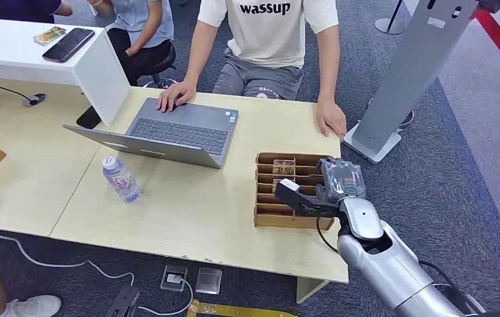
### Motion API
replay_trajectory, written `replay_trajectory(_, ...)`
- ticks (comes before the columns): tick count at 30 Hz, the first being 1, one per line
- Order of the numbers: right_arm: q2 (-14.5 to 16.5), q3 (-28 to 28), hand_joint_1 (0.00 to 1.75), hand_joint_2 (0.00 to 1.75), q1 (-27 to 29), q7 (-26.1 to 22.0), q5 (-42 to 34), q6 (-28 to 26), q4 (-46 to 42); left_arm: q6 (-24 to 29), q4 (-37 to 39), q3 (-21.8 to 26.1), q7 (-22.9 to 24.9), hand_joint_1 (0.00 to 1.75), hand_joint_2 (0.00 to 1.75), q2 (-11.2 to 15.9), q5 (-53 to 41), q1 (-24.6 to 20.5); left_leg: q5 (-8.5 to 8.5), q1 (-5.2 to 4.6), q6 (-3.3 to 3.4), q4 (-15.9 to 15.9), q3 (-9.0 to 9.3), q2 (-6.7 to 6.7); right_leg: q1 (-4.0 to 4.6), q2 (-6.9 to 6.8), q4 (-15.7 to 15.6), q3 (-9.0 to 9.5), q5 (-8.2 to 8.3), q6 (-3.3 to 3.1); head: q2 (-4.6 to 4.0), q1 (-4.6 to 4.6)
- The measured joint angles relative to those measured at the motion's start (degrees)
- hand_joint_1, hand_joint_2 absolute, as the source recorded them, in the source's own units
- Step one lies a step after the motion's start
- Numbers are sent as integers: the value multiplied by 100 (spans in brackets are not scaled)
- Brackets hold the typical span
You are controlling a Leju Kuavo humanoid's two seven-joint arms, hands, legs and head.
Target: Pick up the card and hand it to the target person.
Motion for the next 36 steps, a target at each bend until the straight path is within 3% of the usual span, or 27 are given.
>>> replay_trajectory(6, 5, 4, 107, 175, -1, -9, 0, -10, 22, 0, -1, -1, 0, 0, 0, 11, 1, 0, 0, 0, 0, 0, 1, 0, 0, 0, 0, 0, 0, 0, 0, 4)
replay_trajectory(10, 9, 4, 138, 175, -7, -9, 0, -21, 24, 0, 0, -2, 0, 0, 0, 13, 1, -1, 0, 0, 0, 0, 0, 0, 0, 0, 0, 0, 0, 0, 0, 6)
replay_trajectory(19, 12, 4, 147, 175, -18, -3, -19, -89, 17, 0, 0, -8, -16, 0, 0, 16, 3, 0, 0, 0, 0, 0, 0, 0, 0, 0, 0, 0, 0, 0, 0, 6)
replay_trajectory(23, 12, 2, 147, 175, -23, 19, -40, -104, 5, 0, 0, -37, -36, 0, 175, 25, 3, 0, 0, 0, 0, 0, 0, 0, 0, 0, 0, 0, 0, 0, 0, 7)
replay_trajectory(36, 12, -9, 145, 175, -29, -33, -188, -179, -41, 0, 0, -140, -103, 0, 175, 53, 42, 0, 0, 0, 0, 0, 0, 0, 0, 0, 0, 0, 0, 0, 0, 8)
